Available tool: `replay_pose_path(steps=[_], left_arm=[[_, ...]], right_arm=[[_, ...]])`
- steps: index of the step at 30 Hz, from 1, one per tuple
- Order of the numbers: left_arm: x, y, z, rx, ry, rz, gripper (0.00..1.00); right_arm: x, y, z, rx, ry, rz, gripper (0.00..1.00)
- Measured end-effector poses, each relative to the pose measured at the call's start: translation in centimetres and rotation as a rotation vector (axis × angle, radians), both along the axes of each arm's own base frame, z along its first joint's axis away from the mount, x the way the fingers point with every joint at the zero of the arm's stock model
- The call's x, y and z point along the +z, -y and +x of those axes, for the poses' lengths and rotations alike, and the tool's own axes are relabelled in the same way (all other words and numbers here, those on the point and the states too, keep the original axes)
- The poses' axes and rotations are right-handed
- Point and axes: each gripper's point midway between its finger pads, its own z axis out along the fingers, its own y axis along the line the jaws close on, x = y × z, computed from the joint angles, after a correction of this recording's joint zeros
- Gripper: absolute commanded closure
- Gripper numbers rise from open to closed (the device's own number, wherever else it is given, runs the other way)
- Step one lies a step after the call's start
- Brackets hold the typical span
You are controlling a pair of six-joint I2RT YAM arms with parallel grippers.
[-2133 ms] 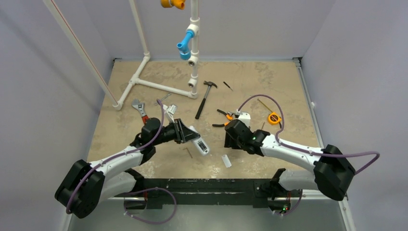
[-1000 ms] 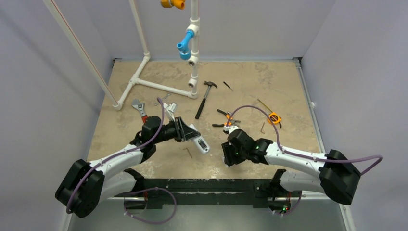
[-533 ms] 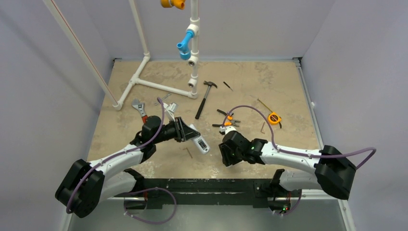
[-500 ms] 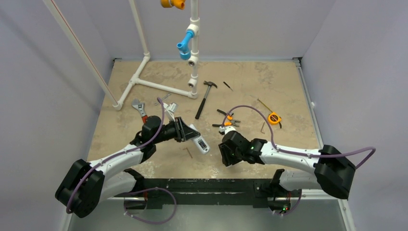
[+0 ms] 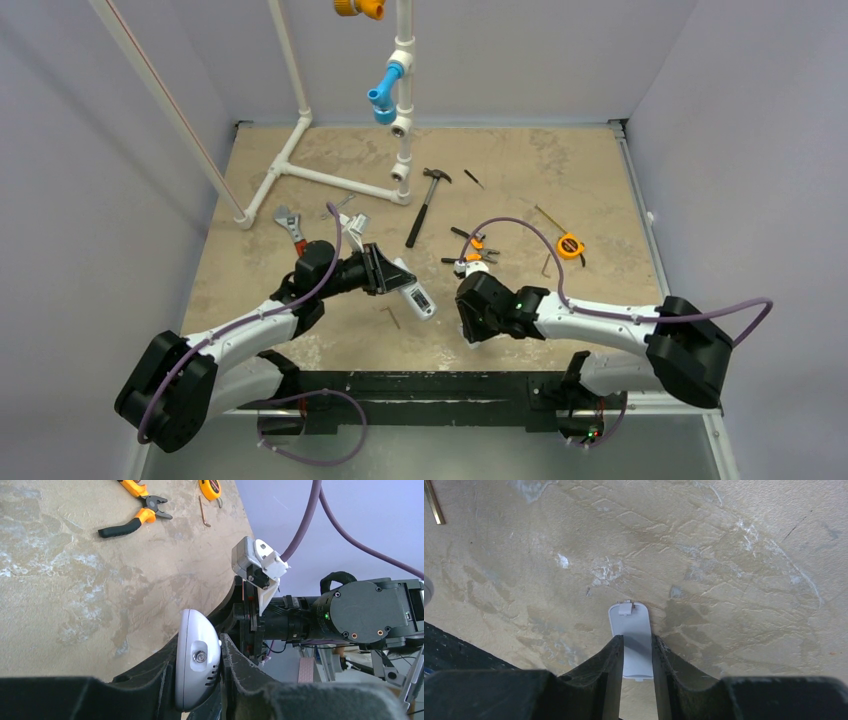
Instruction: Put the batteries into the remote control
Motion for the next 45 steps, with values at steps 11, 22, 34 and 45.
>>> replay_pose_path(steps=[11,22,34,45], left_arm=[[-0.03,0.0,0.0,0.0,-0.001,0.001,1.0],[-0.12,0.01,0.02,0.0,-0.003,0.002,1.0],[-0.12,0.01,0.02,0.0,-0.004,0.002,1.0],[-0.11,0.02,0.01,0.0,-0.003,0.002,1.0]], right_arm=[[-0.03,-0.11,-0.09,-0.001,-0.003,-0.037,0.69],[-0.22,-0.42,-0.32,0.018,0.019,-0.112,0.7],[-0.58,-0.46,-0.33,-0.004,0.025,-0.191,0.68],[-0.31,-0.45,-0.29,-0.032,0.026,-0.18,0.81]])
